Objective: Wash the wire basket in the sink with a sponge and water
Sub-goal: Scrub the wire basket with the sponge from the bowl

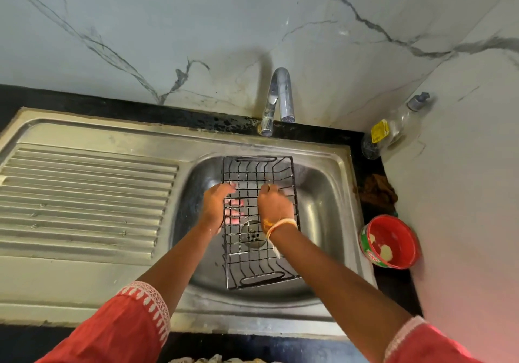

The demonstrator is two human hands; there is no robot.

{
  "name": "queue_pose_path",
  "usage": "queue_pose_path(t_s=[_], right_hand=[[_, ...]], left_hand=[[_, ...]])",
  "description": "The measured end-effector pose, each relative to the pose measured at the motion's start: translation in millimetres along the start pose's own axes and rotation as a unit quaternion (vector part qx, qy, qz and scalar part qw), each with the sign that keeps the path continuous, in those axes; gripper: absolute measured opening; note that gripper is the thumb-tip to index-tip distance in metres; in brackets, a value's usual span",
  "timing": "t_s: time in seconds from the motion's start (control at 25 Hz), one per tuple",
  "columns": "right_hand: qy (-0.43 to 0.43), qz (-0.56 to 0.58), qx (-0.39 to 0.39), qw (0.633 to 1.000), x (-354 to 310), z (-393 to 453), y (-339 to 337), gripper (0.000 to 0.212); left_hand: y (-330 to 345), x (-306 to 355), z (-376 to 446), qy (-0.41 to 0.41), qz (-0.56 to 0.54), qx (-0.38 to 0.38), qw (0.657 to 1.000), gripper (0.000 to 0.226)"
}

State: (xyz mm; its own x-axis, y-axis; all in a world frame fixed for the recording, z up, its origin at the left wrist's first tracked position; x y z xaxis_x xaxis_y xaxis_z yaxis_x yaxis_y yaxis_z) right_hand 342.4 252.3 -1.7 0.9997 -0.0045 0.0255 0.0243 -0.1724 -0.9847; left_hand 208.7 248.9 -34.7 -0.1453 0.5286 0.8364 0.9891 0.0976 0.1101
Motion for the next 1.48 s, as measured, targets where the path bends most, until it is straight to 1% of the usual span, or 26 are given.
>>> queue_pose_path(t_s=[0.08,0.12,0.2,0.24,0.28,0.32,0.36,0.4,0.44,0.48,0.56,0.72,0.8,0.84,0.88,0.92,0.96,1.0,1.04,1.08,1.12,1.2,1.24,1.32,1.4,1.48], right_hand=[[0.024,0.021,-0.102,0.994,-3.6,-32.3,26.0,0.028],[0.0,0.033,-0.158,0.987,-8.2,-45.4,36.4,0.029],[-0.067,0.091,-0.252,0.961,-13.5,-52.7,44.4,0.034],[-0.073,0.148,-0.259,0.952,-11.2,-44.4,40.4,0.036],[-0.049,0.23,-0.224,0.946,-7.1,-28.1,27.8,0.035],[-0.021,0.285,-0.126,0.95,1.2,-6.4,8.4,0.033],[-0.015,0.289,-0.001,0.957,7.6,11.0,-15.2,0.034],[-0.027,0.254,0.088,0.963,8.3,19.0,-29.5,0.037],[-0.047,0.216,0.132,0.966,4.0,20.1,-33.6,0.037],[-0.062,0.19,0.142,0.969,-2.7,15.6,-33.6,0.035],[-0.074,0.175,0.103,0.976,-11.6,-5.1,-9.4,0.031],[-0.134,0.17,-0.042,0.975,-19.9,-60.2,22.5,0.029],[-0.108,0.153,-0.124,0.974,-10.8,-44.0,14.6,0.027],[-0.071,0.175,-0.128,0.974,-5.0,-26.4,2.6,0.023],[-0.023,0.21,-0.085,0.974,2.0,-5.0,-15.1,0.02],[0.034,0.254,0.002,0.967,10.4,12.3,-35.5,0.019],[0.088,0.3,0.09,0.945,16.0,20.7,-47.9,0.02],[0.122,0.353,0.144,0.917,14.9,23.4,-48.8,0.021],[0.129,0.399,0.149,0.895,5.2,21.5,-43.3,0.022],[0.093,0.424,0.119,0.893,-11.3,18.5,-36.0,0.022],[0.025,0.413,0.091,0.906,-27.1,15.5,-31.7,0.022],[-0.11,0.283,0.067,0.951,-37.5,18.0,-29.9,0.025],[-0.136,0.211,0.076,0.965,-29.6,24.1,-34.1,0.026],[-0.097,0.131,0.117,0.98,-2.5,37.1,-39.0,0.026],[0.031,0.145,0.144,0.978,26.2,36.8,-40.2,0.028],[0.15,0.209,0.144,0.955,29.1,28.0,-35.6,0.026]], left_hand=[[-2.2,3.0,-2.5,0.006,-0.006,0.018,1.0,0.03],[-4.7,3.5,-1.9,0.002,-0.018,0.03,0.999,0.028],[-4.0,8.2,-1.6,-0.012,-0.024,0.032,0.999,0.035],[-2.0,9.7,0.7,-0.009,-0.02,0.024,0.999,0.039],[-1.2,8.4,5.0,0.002,-0.012,0.017,1.0,0.041],[-0.4,8.4,3.7,0.013,0.003,0.02,1.0,0.041],[1.3,8.3,1.8,0.025,0.02,0.022,0.999,0.04],[4.2,10.7,-4.1,0.029,0.03,0.022,0.999,0.039],[8.3,13.3,-7.7,0.031,0.022,0.012,0.999,0.033],[11.7,16.8,-10.5,0.026,0.009,0.002,1.0,0.028],[10.0,17.3,-9.3,0.007,-0.028,-0.002,1.0,0.025],[-4.5,5.9,-2.9,-0.026,-0.072,0.023,0.997,0.04],[1.8,-0.5,-9.1,-0.033,-0.061,0.004,0.998,0.047],[6.8,-2.5,-11.6,-0.031,-0.056,-0.009,0.998,0.047],[12.3,-3.3,-12.5,-0.032,-0.047,-0.022,0.998,0.045],[17.8,-2.2,-13.0,-0.032,-0.037,-0.034,0.998,0.041],[23.3,1.3,-16.1,-0.03,-0.03,-0.042,0.998,0.036],[27.0,4.8,-17.7,-0.027,-0.031,-0.047,0.998,0.03],[30.5,8.4,-18.4,-0.02,-0.047,-0.056,0.997,0.029],[33.7,8.1,-17.4,-0.016,-0.082,-0.068,0.994,0.032],[33.3,5.7,-16.1,-0.013,-0.107,-0.072,0.992,0.037],[28.5,1.8,-20.1,-0.029,-0.116,-0.072,0.99,0.045],[26.9,2.9,-23.0,-0.036,-0.1,-0.07,0.992,0.046],[22.2,1.4,-17.3,-0.04,-0.059,-0.056,0.996,0.056],[24.7,5.8,-15.8,-0.021,-0.041,-0.063,0.997,0.069],[28.1,8.7,-18.7,-0.006,-0.049,-0.062,0.997,0.067]])
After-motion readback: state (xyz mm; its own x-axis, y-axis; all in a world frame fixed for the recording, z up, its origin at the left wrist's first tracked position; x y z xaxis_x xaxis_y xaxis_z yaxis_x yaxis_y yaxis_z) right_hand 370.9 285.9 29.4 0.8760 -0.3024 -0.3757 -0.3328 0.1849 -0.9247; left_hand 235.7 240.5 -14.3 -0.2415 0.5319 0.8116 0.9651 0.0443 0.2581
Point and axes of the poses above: each hand's wrist, its own z-axis towards the middle knuckle, its own y-axis out of the palm, x = y × z, the point moved 7 cm from there along z, towards the middle knuckle, and after that the axes turned 2 degrees about y, right-handed, at the moved point
